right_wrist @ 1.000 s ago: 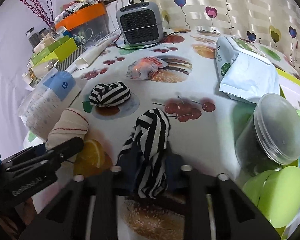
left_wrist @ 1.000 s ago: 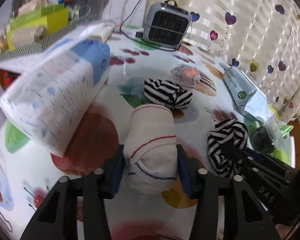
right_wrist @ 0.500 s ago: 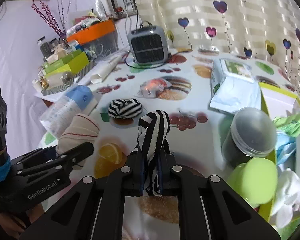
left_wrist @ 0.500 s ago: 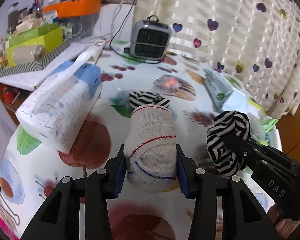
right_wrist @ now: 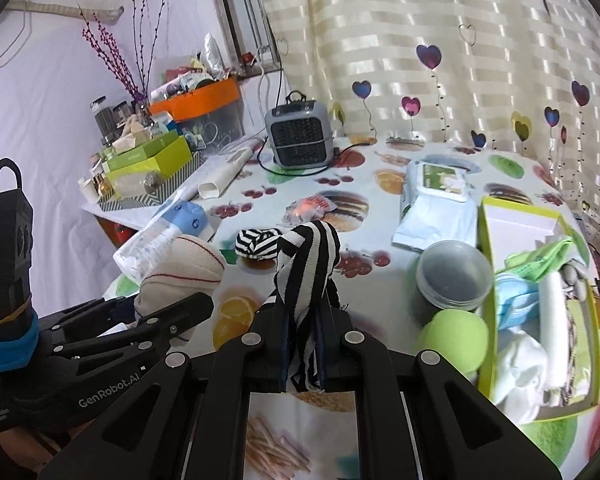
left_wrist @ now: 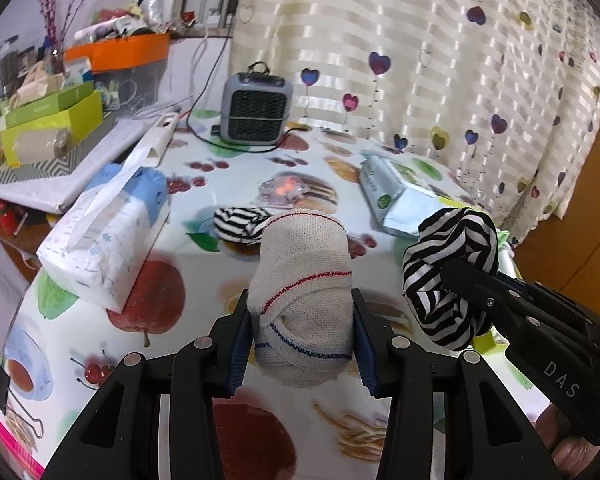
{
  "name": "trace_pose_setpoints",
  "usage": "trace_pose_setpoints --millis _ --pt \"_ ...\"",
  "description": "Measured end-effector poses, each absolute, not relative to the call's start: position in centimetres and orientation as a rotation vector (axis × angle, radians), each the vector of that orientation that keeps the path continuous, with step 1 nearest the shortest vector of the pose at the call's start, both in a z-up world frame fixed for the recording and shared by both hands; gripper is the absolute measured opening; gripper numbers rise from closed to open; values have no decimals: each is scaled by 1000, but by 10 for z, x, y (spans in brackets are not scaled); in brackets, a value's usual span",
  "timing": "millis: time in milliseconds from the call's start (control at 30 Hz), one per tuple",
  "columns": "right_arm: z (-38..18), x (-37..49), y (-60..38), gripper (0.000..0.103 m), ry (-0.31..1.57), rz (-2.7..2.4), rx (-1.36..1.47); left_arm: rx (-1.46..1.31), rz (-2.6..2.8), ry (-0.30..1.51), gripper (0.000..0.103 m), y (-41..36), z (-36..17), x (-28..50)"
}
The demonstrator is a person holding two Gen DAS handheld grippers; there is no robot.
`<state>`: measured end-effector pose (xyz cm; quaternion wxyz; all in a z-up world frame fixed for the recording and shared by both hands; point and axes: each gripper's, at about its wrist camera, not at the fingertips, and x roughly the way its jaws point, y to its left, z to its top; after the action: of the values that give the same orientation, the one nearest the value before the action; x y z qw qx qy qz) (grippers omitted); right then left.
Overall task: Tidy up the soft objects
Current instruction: 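Carry beige bandage roll and striped sock with both tools to the yellow-green box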
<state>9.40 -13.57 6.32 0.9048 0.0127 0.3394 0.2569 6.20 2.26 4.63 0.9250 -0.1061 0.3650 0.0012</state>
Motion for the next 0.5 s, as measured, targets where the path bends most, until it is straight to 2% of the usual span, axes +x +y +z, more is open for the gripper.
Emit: trace_pose_setpoints --millis 500 --pt "72 87 -169 10 668 501 57 -172 -59 734 43 -9 57 61"
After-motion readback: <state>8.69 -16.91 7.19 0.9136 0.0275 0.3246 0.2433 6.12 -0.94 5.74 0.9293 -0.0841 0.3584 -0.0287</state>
